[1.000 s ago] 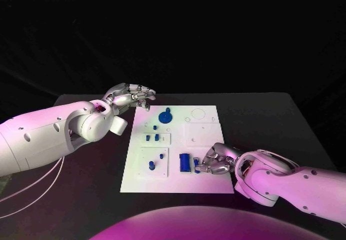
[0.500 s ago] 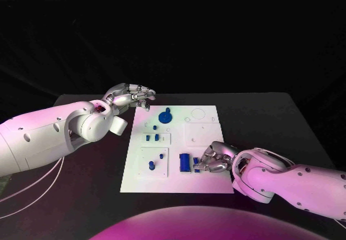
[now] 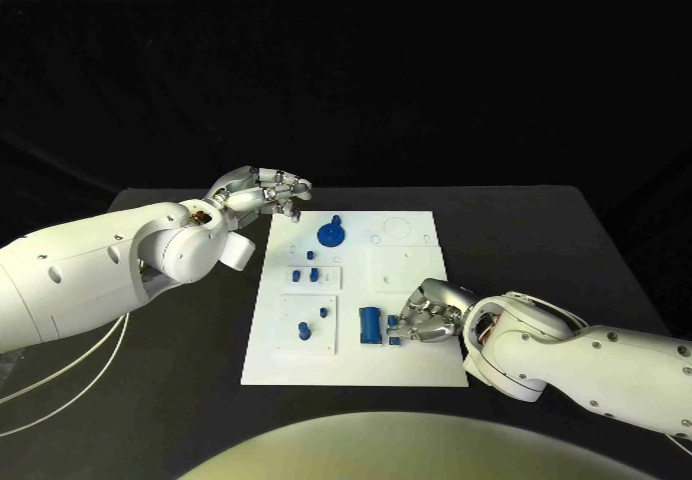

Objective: Assemble the parts on the task board

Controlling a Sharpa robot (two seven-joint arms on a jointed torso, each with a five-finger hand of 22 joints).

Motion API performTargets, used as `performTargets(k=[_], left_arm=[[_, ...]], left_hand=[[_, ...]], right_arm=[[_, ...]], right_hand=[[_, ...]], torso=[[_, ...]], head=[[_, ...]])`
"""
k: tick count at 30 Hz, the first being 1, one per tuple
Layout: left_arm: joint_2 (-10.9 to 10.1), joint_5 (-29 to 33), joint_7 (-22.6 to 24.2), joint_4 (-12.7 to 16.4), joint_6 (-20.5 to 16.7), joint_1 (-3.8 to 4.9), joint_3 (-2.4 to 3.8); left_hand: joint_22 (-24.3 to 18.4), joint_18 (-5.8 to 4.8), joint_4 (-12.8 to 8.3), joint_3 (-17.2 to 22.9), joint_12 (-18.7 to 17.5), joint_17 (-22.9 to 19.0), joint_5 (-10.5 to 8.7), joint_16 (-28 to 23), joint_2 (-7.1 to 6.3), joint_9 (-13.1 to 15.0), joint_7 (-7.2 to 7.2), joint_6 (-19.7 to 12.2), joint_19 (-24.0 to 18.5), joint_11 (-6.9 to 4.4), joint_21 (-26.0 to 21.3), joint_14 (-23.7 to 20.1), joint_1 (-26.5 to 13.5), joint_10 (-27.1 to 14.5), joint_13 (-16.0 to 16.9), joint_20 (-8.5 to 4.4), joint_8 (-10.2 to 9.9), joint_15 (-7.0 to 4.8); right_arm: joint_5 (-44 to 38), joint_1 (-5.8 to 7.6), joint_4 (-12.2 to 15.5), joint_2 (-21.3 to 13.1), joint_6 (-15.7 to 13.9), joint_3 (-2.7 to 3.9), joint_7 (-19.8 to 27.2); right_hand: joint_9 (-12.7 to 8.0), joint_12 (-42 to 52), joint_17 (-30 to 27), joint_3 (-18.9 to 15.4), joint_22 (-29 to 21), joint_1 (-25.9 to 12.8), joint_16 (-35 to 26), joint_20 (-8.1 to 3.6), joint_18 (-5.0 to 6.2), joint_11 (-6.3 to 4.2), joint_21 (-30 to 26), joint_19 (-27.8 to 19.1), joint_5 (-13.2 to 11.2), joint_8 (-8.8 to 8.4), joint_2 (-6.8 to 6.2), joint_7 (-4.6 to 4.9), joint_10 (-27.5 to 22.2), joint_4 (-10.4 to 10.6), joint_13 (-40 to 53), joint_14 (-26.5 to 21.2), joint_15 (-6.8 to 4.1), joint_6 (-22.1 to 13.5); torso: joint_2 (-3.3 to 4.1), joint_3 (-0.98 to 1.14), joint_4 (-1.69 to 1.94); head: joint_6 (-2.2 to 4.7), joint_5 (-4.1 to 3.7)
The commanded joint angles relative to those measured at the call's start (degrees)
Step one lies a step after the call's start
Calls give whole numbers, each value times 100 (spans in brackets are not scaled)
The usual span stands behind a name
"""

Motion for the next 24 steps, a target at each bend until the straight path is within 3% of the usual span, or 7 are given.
performTargets(k=[1, 7, 14, 20, 24], left_arm=[[9, -4, 30, 8, 38, 3, 4], [9, -4, 32, 6, 32, 3, 4], [13, -4, 28, 1, 33, 3, 4], [15, -4, 27, -5, 35, 3, 4], [17, -4, 27, -7, 38, 3, 4]], left_hand=[[-8, 63, 42, 7, -9, -5, -22, 33, 28, -7, 12, -43, -5, 18, -25, -17, -10, -16, -5, 24, 20, 23], [-8, 63, 42, 7, -9, -5, -22, 33, 28, -7, 12, -43, -5, 18, -25, -17, -10, -16, -5, 24, 20, 23], [-8, 63, 42, 7, -9, -5, -22, 33, 28, -7, 12, -43, -5, 18, -25, -17, -10, -16, -5, 24, 20, 23], [-8, 63, 42, 7, -9, -5, -22, 33, 28, -7, 12, -43, -5, 18, -25, -17, -10, -16, -5, 24, 20, 23], [-8, 63, 42, 7, -9, -5, -22, 33, 28, -7, 12, -43, -5, 18, -25, -17, -10, -16, -5, 24, 20, 23]], right_arm=[[-143, -25, -128, -23, 143, -28, -96], [-130, -25, -163, -3, 65, -28, -16], [9, -25, -111, -12, -169, -28, 107], [113, -24, 21, -68, -338, -24, 196], [141, -2, 118, -139, -361, -17, 230]], right_hand=[[15, 25, 1305, -92, 1508, 14, 33, -48, -82, -27, 30, 600, 17, 12, -16, -5, 147, 24, 773, 571, -37, 54], [35, 44, 1313, -444, 1508, -61, 37, -46, -82, -24, 30, 600, 17, 21, 0, -1, 160, 192, 791, 573, -33, 66], [72, 78, 1324, -1195, 1508, -207, 42, -42, -82, -22, 30, 600, 19, 37, 141, -3, 182, 691, 824, 575, -32, 88], [94, 81, 1333, -1536, 1508, -227, 46, -39, -82, -23, 30, 600, 35, 48, 238, -3, 188, 980, 832, 577, -30, 93], [98, 75, 1339, -1580, 1508, -179, 49, -40, -82, -24, 30, 600, 45, 49, 258, -6, 187, 1004, 830, 579, -31, 92]], torso=[[4, 1, -2], [6, 3, -3], [4, 2, -6], [3, 5, -7], [3, 4, -6]], head=[[0, -3], [0, -5], [0, -4], [0, -3], [0, -4]])
